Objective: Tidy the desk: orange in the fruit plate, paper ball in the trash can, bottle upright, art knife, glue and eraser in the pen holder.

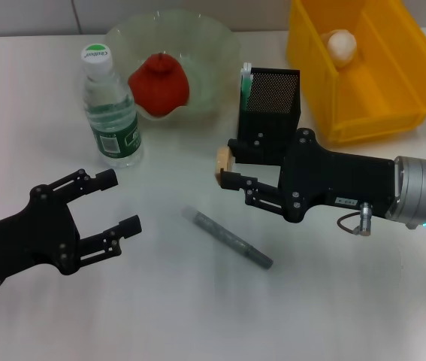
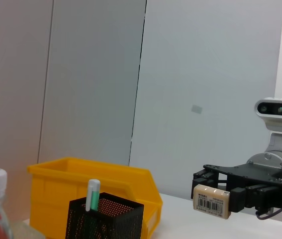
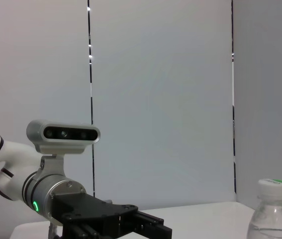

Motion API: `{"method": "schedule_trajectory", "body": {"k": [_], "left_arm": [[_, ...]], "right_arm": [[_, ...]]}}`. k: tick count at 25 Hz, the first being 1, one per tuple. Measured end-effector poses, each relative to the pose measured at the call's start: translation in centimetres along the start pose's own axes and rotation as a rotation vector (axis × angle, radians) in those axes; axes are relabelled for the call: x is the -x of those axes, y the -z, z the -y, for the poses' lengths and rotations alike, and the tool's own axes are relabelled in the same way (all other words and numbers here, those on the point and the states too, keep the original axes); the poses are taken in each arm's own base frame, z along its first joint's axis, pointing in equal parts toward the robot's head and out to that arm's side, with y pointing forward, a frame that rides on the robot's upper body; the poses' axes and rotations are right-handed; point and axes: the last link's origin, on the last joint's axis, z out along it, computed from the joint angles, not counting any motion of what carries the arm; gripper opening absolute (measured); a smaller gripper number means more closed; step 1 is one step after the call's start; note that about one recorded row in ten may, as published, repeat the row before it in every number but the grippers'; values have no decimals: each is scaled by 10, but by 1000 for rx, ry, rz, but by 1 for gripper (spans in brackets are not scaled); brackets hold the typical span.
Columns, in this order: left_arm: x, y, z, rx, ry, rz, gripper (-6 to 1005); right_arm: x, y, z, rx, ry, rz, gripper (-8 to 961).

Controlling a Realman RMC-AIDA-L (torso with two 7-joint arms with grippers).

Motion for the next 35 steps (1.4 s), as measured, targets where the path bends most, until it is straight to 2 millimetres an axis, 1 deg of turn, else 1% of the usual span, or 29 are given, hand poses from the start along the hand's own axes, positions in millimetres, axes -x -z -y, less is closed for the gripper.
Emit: {"method": "schedule_trajectory", "body": {"k": [7,12,15,17,18,21,22,27,35], "left_arm": [[-1,-1,1,2,-1,-1,783],[-1,-1,1,3,0,-3,783],[-2,-1,1,2,-1,-5,783],[-2,-1,1,3,-1,-6,783],[-2,-1,1,3,-1,-7,783],[-2,-2,1,4,-1,-7,783],[-2,-2,1,4,-2,-8,783],[-3,-1,1,4,-2,-9,783],[-2,0,1,0,-2,-8,783]], "right_arm": [[2,4,4,-41,-5,23,448],[3,13,15,-158,2,73,457],[3,21,25,-254,3,99,462],[3,29,36,-355,-3,116,466],[3,29,36,-355,-3,116,468],[2,34,46,-430,-14,119,473],[2,35,51,-457,-18,111,475],[3,31,59,-472,-19,93,484],[4,24,62,-465,-23,83,499]]}}
